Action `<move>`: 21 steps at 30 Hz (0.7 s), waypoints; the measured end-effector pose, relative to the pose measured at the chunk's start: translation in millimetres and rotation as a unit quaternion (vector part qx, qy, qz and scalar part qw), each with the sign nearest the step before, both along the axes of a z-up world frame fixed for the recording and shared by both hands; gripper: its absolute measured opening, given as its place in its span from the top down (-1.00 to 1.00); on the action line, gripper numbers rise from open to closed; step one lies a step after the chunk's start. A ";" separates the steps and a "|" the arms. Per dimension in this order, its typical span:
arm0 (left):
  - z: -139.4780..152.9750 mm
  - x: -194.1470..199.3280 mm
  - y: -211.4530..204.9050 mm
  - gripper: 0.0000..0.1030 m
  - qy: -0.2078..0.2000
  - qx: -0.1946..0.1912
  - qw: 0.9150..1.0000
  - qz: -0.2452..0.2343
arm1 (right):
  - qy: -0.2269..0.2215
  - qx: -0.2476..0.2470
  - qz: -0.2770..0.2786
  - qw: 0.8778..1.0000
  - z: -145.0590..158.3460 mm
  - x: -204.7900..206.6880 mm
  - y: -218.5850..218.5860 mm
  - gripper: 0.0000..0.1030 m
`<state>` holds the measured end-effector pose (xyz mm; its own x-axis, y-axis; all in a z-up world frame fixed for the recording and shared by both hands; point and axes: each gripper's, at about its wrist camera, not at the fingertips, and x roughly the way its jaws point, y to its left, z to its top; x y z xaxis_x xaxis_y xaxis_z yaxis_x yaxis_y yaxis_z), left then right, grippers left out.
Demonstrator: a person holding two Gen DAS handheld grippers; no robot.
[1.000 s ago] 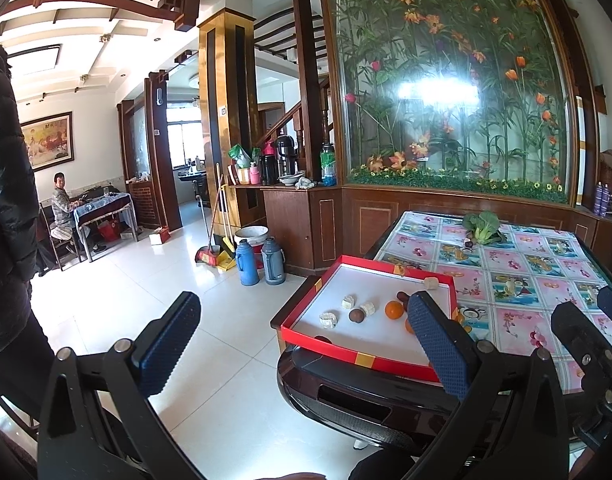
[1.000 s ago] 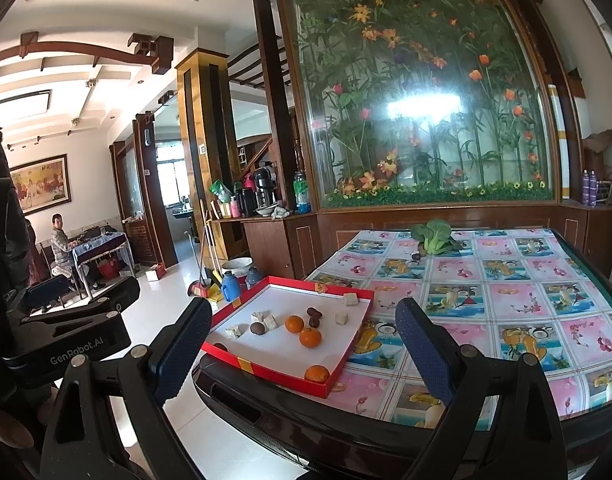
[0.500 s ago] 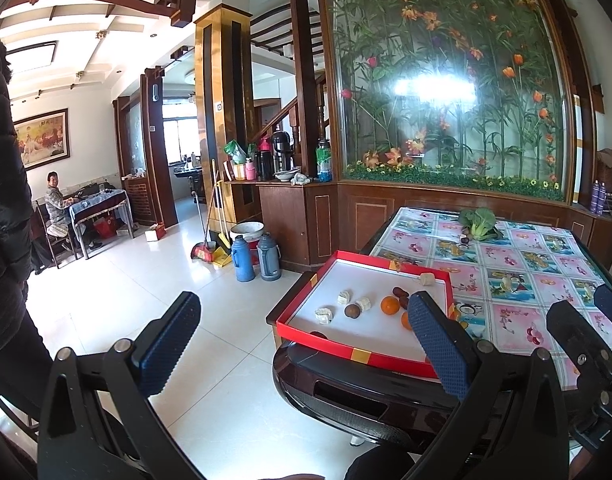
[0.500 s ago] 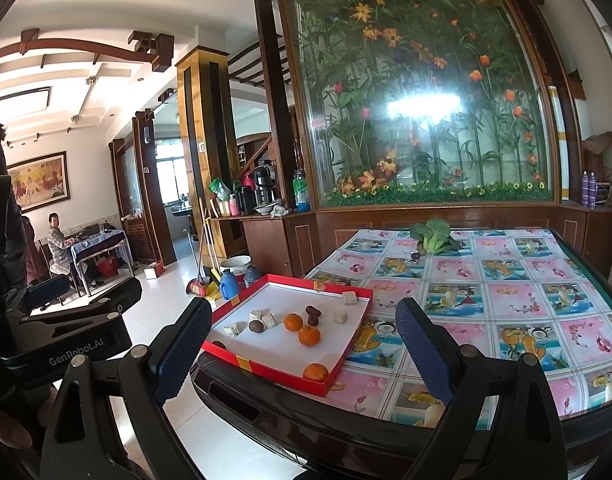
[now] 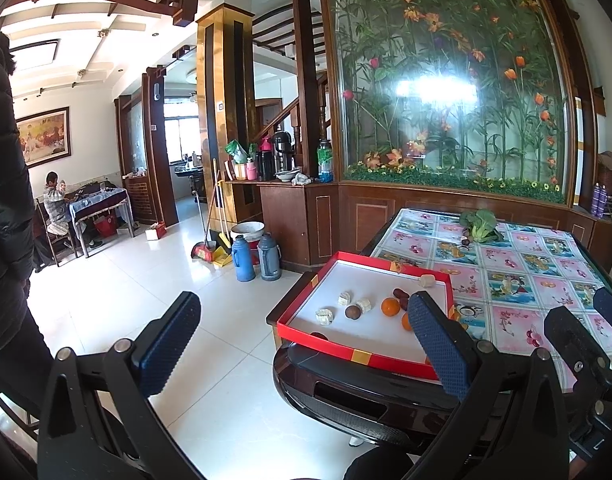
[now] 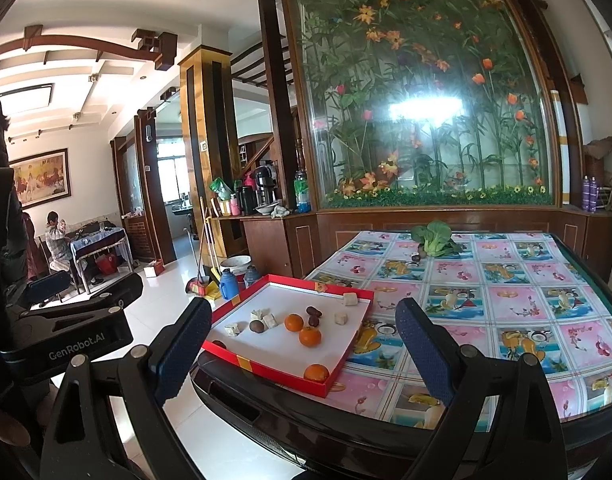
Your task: Organize fruits
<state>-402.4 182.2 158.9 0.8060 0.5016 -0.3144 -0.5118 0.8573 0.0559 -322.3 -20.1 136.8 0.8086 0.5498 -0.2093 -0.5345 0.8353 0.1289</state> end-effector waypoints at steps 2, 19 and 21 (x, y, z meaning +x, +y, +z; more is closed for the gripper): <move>0.6 -0.3 0.4 -1.00 0.000 -0.001 1.000 0.002 | 0.000 0.000 0.000 1.000 0.0 -0.4 0.8 -0.82; 0.8 0.4 0.1 -1.00 0.005 -0.005 1.000 -0.001 | -0.004 0.004 -0.005 1.000 -1.7 0.6 -0.4 -0.82; 0.7 0.1 -0.2 -1.00 0.005 -0.005 1.000 -0.001 | -0.006 0.005 -0.006 1.000 -2.2 1.1 -1.6 -0.82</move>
